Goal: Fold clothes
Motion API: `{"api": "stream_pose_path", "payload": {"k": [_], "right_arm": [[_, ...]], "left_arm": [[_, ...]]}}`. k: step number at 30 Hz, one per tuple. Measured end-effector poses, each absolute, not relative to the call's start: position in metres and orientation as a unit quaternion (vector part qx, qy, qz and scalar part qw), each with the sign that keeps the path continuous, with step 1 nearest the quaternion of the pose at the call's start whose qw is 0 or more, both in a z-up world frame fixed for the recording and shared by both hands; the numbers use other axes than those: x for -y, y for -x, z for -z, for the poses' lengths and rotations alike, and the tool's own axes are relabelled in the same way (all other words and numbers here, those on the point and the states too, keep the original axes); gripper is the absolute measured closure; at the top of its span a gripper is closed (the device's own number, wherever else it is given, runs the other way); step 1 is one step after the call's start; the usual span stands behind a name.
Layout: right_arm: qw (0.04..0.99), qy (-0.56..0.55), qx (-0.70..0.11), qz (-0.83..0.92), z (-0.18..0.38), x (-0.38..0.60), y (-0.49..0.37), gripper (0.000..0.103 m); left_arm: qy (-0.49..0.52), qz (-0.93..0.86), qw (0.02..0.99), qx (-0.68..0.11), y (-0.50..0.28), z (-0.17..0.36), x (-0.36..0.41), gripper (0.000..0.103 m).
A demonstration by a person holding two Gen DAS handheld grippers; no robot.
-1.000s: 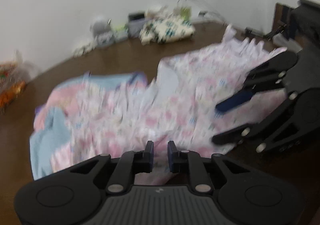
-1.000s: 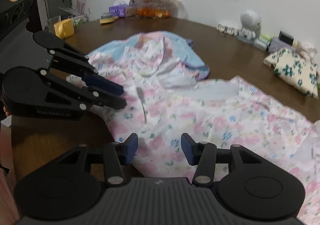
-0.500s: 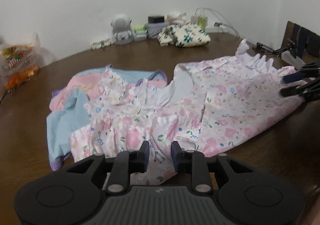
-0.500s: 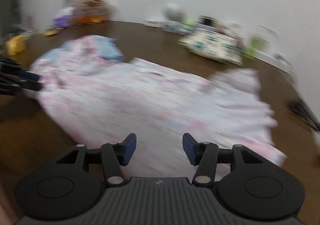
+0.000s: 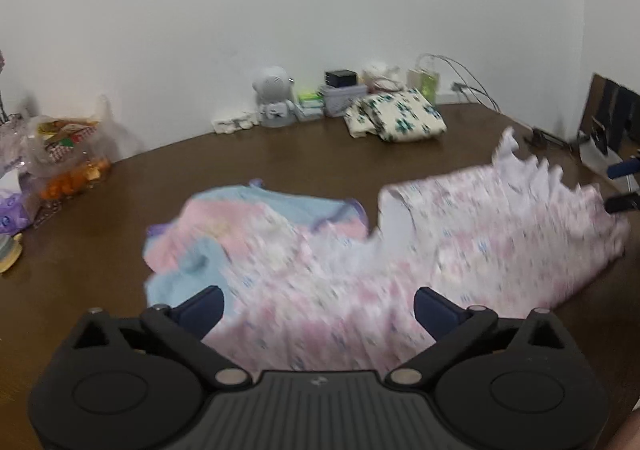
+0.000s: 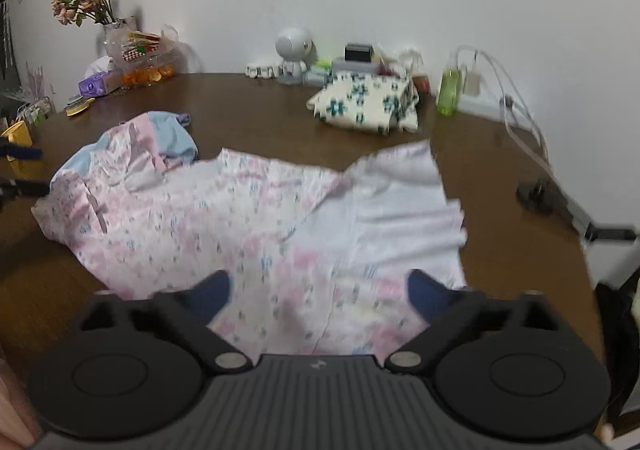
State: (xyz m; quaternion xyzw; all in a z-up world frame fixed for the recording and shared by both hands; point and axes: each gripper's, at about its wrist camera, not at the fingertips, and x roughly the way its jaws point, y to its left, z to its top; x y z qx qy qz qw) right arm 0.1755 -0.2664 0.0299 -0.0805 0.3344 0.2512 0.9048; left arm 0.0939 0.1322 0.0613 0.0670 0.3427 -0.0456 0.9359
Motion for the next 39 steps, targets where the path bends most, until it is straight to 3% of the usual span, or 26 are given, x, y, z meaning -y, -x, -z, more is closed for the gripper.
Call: {"api": "stream_pose_path", "payload": {"k": [6, 15, 18, 19, 21, 23, 25, 29, 36, 39], "right_arm": [[0.889, 0.133, -0.353, -0.258, -0.061, 0.252, -0.197, 0.0], [0.84, 0.281, -0.359, -0.293, -0.09, 0.216, -0.25, 0.001], [0.799, 0.327, -0.38, -0.333, -0.092, 0.198, -0.276, 0.002], [0.784, 0.349, -0.384, -0.343, -0.091, 0.19, -0.284, 0.004], [0.764, 0.378, -0.391, -0.348, -0.086, 0.174, -0.304, 0.019], [0.753, 0.37, -0.41, -0.358, -0.078, 0.162, -0.327, 0.025], [0.741, 0.358, -0.426, -0.377, -0.068, 0.152, -0.346, 0.027], [0.726, 0.351, -0.443, -0.392, -0.043, 0.137, -0.371, 0.035], [0.681, 0.347, -0.481, -0.429, -0.011, 0.119, -0.396, 0.052], [0.659, 0.354, -0.497, -0.44, -0.003, 0.111, -0.402, 0.056]], "left_arm": [[-0.108, 0.042, 0.925, -0.363, -0.134, -0.089, -0.137, 0.001], [-0.173, 0.067, 0.893, -0.411, -0.198, -0.071, -0.137, 0.003], [-0.185, 0.073, 0.876, -0.439, -0.223, -0.059, -0.141, 0.008], [-0.188, 0.076, 0.87, -0.45, -0.233, -0.055, -0.143, 0.012], [-0.191, 0.086, 0.861, -0.463, -0.247, -0.047, -0.146, 0.014], [-0.192, 0.095, 0.854, -0.473, -0.257, -0.041, -0.149, 0.016], [-0.193, 0.105, 0.847, -0.485, -0.267, -0.033, -0.152, 0.022], [-0.181, 0.13, 0.839, -0.496, -0.28, -0.025, -0.158, 0.023], [-0.168, 0.17, 0.819, -0.522, -0.297, -0.014, -0.159, 0.045], [-0.182, 0.176, 0.805, -0.537, -0.304, -0.008, -0.154, 0.046]]}}
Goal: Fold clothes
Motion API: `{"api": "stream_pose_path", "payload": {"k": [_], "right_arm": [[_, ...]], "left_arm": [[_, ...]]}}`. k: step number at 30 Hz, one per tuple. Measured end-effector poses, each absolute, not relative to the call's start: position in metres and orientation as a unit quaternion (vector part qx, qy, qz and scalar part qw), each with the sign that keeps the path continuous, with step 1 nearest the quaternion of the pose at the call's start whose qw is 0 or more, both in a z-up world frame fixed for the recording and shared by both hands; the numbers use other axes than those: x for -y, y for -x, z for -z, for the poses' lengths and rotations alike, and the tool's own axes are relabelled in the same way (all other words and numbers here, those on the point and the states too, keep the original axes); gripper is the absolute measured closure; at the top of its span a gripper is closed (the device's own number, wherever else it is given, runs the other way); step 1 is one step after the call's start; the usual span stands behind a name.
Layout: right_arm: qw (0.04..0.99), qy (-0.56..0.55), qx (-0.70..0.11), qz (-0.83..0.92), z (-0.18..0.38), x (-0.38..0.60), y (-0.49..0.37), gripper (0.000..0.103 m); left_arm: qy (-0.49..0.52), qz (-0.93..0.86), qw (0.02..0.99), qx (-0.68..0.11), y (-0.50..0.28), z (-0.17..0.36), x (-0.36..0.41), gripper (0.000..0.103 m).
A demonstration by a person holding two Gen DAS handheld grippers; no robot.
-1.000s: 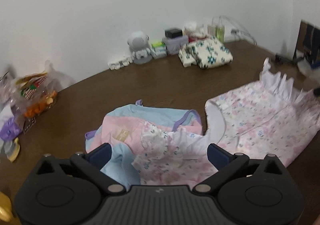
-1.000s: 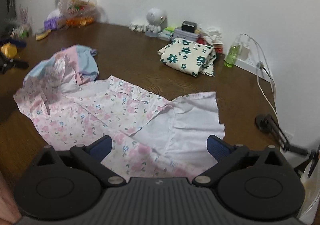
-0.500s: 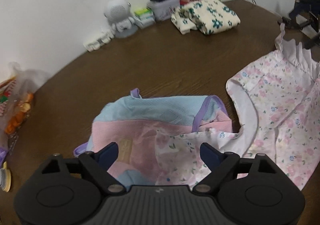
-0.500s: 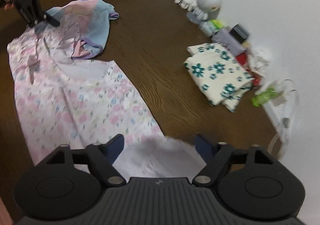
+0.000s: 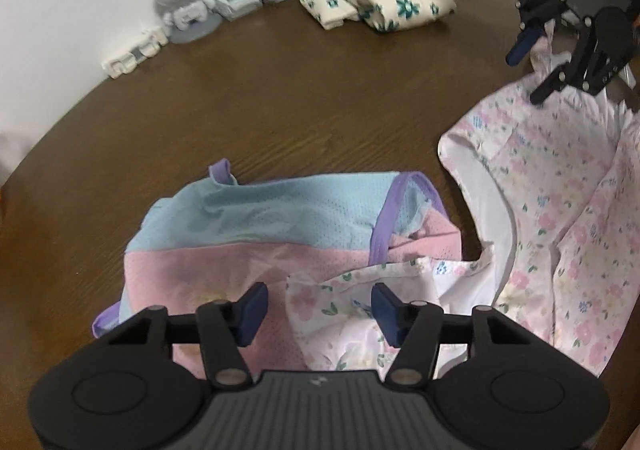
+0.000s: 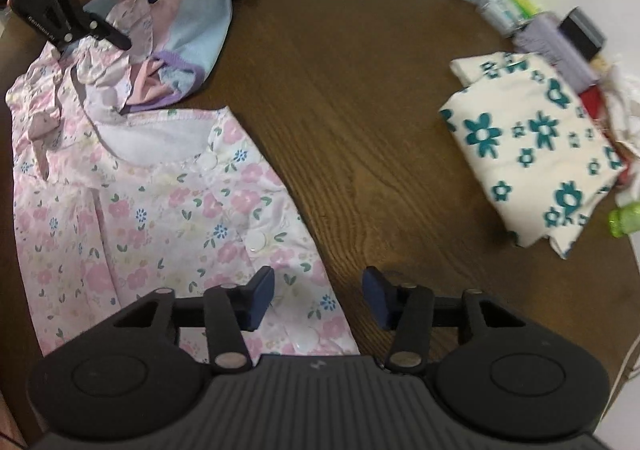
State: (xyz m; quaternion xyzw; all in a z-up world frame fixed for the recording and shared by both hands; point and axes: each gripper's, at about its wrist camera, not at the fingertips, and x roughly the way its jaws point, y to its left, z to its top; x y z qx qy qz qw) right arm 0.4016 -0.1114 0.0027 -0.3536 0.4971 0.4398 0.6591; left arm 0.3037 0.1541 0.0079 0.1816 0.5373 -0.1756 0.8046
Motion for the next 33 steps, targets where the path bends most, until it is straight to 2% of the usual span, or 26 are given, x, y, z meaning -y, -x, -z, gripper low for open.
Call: {"api": "stream_pose_path", "payload": {"k": [5, 7, 8, 9, 10, 11, 12, 13, 24, 33], "right_arm": [[0.641, 0.361, -0.51, -0.446, 0.003, 0.103, -0.407, 0.056], [0.635, 0.363, -0.516, -0.446, 0.007, 0.102, -0.407, 0.062], [0.63, 0.361, -0.521, -0.449, 0.01, 0.102, -0.407, 0.071], [0.629, 0.356, -0.523, -0.453, 0.009, 0.103, -0.407, 0.078], [0.628, 0.351, -0.525, -0.456, 0.009, 0.104, -0.407, 0.082], [0.627, 0.349, -0.525, -0.457, 0.009, 0.104, -0.406, 0.092], [0.627, 0.35, -0.523, -0.459, 0.008, 0.105, -0.403, 0.098], [0.63, 0.354, -0.519, -0.457, 0.006, 0.105, -0.4, 0.098], [0.675, 0.393, -0.444, -0.439, -0.034, 0.116, -0.348, 0.102], [0.723, 0.445, -0.334, -0.409, -0.068, 0.139, -0.239, 0.102]], "left_arm": [[-0.188, 0.178, 0.788, -0.558, -0.314, 0.0, -0.151, 0.049], [-0.182, 0.179, 0.787, -0.562, -0.315, 0.002, -0.152, 0.055], [-0.178, 0.18, 0.787, -0.563, -0.316, 0.002, -0.152, 0.059], [-0.173, 0.181, 0.788, -0.563, -0.316, 0.002, -0.153, 0.07], [-0.174, 0.179, 0.789, -0.561, -0.315, 0.001, -0.153, 0.086], [-0.175, 0.177, 0.791, -0.56, -0.314, 0.0, -0.153, 0.092], [-0.177, 0.174, 0.793, -0.556, -0.312, -0.002, -0.152, 0.094], [-0.18, 0.174, 0.797, -0.55, -0.308, -0.006, -0.151, 0.097], [-0.241, 0.134, 0.838, -0.471, -0.255, -0.043, -0.135, 0.099], [-0.293, 0.078, 0.881, -0.364, -0.16, -0.066, -0.113, 0.1]]}}
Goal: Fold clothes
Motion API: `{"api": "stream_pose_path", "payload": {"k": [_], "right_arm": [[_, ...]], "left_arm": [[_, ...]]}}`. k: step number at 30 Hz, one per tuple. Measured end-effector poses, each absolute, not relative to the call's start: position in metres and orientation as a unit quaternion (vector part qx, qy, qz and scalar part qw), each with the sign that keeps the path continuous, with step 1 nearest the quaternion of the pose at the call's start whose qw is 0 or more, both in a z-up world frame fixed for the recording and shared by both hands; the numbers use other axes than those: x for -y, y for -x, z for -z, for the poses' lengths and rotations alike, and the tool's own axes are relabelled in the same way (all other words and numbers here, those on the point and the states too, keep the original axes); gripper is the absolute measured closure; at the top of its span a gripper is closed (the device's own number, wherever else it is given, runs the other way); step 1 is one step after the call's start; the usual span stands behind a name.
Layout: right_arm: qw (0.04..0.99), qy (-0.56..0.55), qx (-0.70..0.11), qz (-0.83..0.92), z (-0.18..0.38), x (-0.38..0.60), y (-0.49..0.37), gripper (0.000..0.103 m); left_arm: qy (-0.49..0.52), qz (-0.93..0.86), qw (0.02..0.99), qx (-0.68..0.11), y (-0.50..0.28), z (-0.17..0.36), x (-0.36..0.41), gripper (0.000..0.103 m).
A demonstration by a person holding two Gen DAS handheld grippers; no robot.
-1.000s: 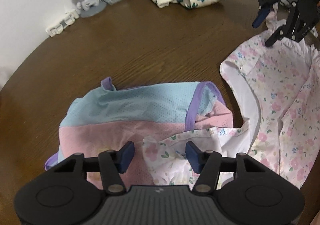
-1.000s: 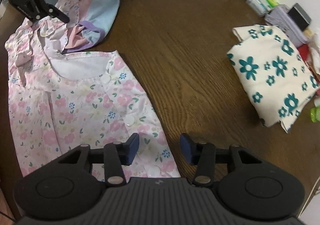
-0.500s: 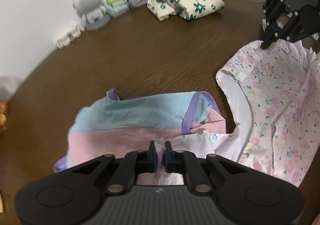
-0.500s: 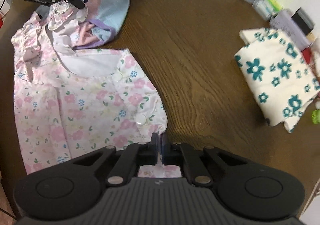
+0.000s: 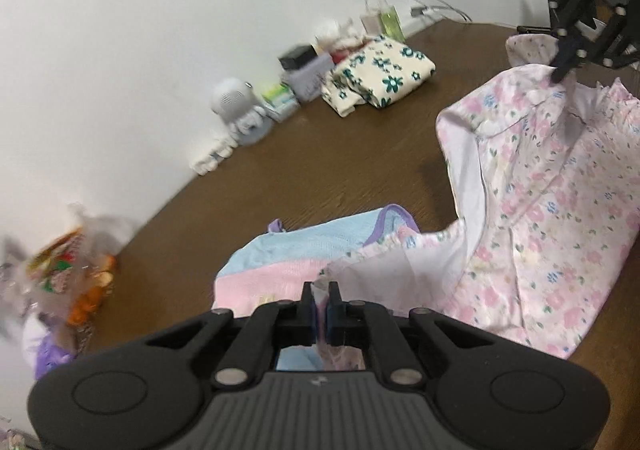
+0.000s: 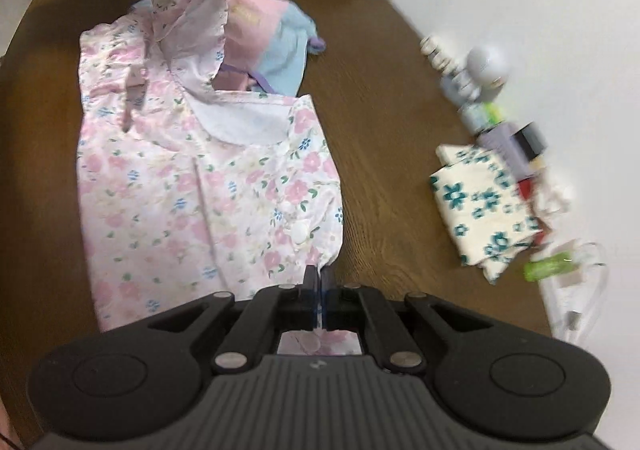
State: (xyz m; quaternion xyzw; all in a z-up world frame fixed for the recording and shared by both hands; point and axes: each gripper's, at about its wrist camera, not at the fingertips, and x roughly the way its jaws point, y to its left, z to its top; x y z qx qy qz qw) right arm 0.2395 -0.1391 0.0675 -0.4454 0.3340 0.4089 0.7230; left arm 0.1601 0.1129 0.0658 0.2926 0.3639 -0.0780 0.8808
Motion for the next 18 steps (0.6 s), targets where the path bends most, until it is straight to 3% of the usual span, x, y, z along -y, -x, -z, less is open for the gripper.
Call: {"api": "stream_pose_path", "payload": {"k": [7, 14, 18], "right_arm": [[0.735, 0.477, -0.29, -0.383, -0.028, 0.158, -0.131, 0.102], [0.761, 0.427, -0.323, -0.366, 0.016, 0.161, -0.108, 0.102], [0.784, 0.359, -0.342, -0.372, 0.013, 0.168, -0.11, 0.099]], "left_arm": [[-0.264, 0.068, 0.886, -0.375, -0.106, -0.023, -0.103, 0.1], [-0.223, 0.057, 0.894, -0.383, -0.083, -0.003, -0.106, 0.098], [-0.2, 0.046, 0.897, -0.392, -0.078, -0.003, -0.116, 0.089]]}}
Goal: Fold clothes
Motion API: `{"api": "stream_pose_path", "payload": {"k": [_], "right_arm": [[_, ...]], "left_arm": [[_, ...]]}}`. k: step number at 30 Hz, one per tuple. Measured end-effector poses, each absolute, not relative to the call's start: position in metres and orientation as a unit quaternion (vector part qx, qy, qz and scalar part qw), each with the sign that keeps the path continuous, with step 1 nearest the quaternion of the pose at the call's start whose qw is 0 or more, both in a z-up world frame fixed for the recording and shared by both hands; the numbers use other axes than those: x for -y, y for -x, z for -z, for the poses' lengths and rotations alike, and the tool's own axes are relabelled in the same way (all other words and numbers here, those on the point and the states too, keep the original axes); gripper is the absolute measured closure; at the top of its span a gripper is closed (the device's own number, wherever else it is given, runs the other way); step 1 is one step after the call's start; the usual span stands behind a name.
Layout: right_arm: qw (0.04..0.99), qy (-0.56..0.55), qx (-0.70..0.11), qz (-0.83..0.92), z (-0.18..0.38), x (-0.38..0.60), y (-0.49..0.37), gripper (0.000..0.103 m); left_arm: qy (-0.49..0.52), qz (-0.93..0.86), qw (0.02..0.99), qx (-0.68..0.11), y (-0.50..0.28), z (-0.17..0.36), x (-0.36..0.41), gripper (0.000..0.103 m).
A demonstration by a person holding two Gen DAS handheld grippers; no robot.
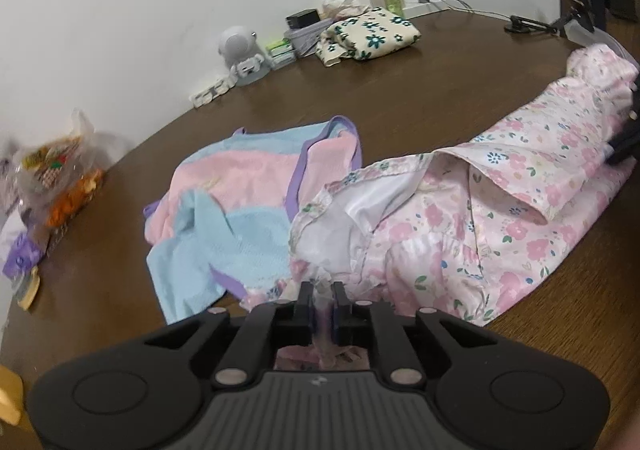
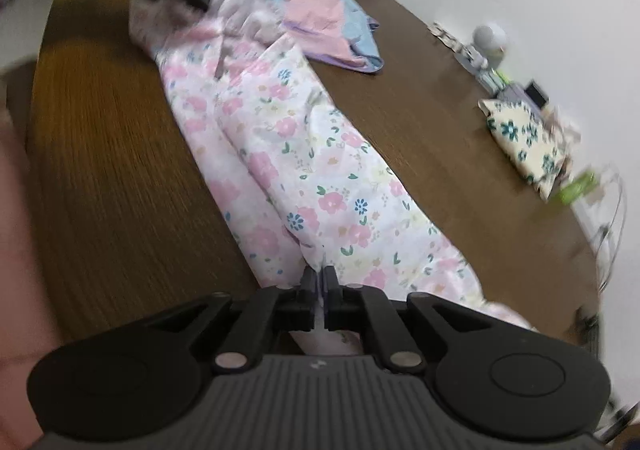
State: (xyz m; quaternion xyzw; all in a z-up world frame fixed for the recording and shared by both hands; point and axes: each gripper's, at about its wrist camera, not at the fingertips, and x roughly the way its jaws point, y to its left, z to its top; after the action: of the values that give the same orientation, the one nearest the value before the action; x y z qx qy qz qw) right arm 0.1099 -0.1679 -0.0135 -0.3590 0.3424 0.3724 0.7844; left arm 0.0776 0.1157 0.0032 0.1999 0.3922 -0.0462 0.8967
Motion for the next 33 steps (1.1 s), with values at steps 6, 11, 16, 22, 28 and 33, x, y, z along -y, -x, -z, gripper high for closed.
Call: {"api": "stream_pose_path", "payload": {"k": [6, 11, 16, 22, 28, 33], "right_arm": [[0.833, 0.179, -0.365, -0.377, -0.022, 0.216, -0.114, 0.085], [0.872, 0.092, -0.36, -0.319, -0.04, 0.263, -0.121, 0.08], [0.89, 0.082, -0.368, -0.258, -0.031, 0.281, -0.14, 0.08], [0.861, 0.121, -0.422, -0.259, 0.007, 0.277, -0.146, 0.081], [0.876, 0.078, -0.409, -0.245, 0.022, 0.302, -0.132, 0.08], [0.896, 0.038, -0.373, -0.238, 0.009, 0.306, -0.123, 0.08]], "left_arm": [[-0.168, 0.049, 0.911, -0.373, -0.068, -0.03, -0.119, 0.064], [-0.177, 0.099, 0.926, -0.317, -0.066, -0.062, -0.088, 0.052], [-0.196, 0.185, 0.913, -0.307, -0.096, -0.054, -0.025, 0.054], [-0.233, 0.273, 0.851, -0.384, -0.122, -0.001, 0.03, 0.095], [-0.222, 0.295, 0.839, -0.4, -0.106, 0.011, 0.031, 0.094], [-0.224, 0.286, 0.843, -0.396, -0.102, 0.013, 0.032, 0.094]]}}
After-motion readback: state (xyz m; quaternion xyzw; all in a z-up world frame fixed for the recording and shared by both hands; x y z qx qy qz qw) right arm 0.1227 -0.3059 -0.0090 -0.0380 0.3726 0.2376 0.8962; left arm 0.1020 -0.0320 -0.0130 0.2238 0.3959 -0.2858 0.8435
